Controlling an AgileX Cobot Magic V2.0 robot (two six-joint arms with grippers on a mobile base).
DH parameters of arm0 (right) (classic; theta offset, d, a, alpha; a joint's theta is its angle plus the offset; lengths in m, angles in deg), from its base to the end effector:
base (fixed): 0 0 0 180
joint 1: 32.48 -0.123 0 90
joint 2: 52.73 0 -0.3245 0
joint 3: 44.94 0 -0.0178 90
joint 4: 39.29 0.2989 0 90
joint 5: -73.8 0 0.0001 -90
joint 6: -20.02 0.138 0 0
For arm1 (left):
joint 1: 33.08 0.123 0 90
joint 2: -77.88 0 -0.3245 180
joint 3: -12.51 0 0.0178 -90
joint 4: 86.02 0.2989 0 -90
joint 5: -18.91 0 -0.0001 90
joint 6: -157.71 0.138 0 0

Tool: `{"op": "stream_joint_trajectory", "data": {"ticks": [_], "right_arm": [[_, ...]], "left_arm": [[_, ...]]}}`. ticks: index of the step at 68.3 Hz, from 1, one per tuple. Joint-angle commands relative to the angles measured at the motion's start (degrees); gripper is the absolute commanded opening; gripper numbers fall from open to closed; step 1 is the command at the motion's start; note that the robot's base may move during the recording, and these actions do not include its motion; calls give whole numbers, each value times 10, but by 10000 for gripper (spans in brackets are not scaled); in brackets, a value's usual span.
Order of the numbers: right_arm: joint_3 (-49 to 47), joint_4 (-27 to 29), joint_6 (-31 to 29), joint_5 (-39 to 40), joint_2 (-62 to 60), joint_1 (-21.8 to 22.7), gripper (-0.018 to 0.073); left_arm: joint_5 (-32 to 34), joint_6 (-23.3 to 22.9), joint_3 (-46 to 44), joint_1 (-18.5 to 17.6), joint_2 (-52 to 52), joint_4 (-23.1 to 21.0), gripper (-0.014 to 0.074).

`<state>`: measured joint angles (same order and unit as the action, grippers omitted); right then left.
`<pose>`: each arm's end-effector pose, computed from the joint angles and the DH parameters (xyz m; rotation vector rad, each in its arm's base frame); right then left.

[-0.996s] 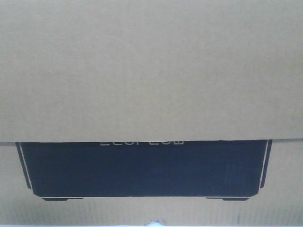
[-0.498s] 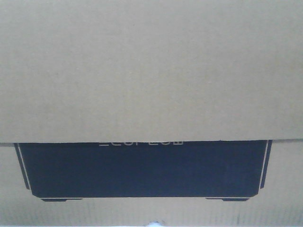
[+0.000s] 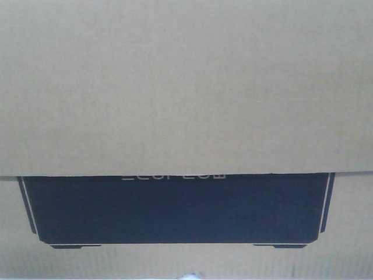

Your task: Grab box from left shelf to table start

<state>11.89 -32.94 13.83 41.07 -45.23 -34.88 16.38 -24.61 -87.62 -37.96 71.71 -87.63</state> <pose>0.0763 0.0115 0.2942 -0.0927 1.6890 0.0710 0.1119 -0.0097 0.1996 0.0138 1.5470 -0.1228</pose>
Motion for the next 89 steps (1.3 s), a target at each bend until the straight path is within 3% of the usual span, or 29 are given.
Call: {"op": "stream_joint_trajectory", "data": {"ticks": [1, 17, 32, 46, 62, 89], "right_arm": [[-14, -3, -3, 53, 7, 1, 60], [-8, 3, -2, 54, 7, 1, 59], [82, -21, 5, 151, 7, 5, 59], [166, -53, 80, 206, -20, 6, 59], [235, -42, 93, 300, -18, 8, 59], [233, -33, 92, 316, -18, 8, 59]], "left_arm": [[55, 1, -1, 0, 9, -5, -92], [55, 1, -1, 0, 9, -5, -92], [55, 1, -1, 0, 9, -5, -92], [55, 1, -1, 0, 9, -5, -92], [54, 1, -1, 0, 8, -5, -92], [54, 1, -1, 0, 8, -5, -92]]}}
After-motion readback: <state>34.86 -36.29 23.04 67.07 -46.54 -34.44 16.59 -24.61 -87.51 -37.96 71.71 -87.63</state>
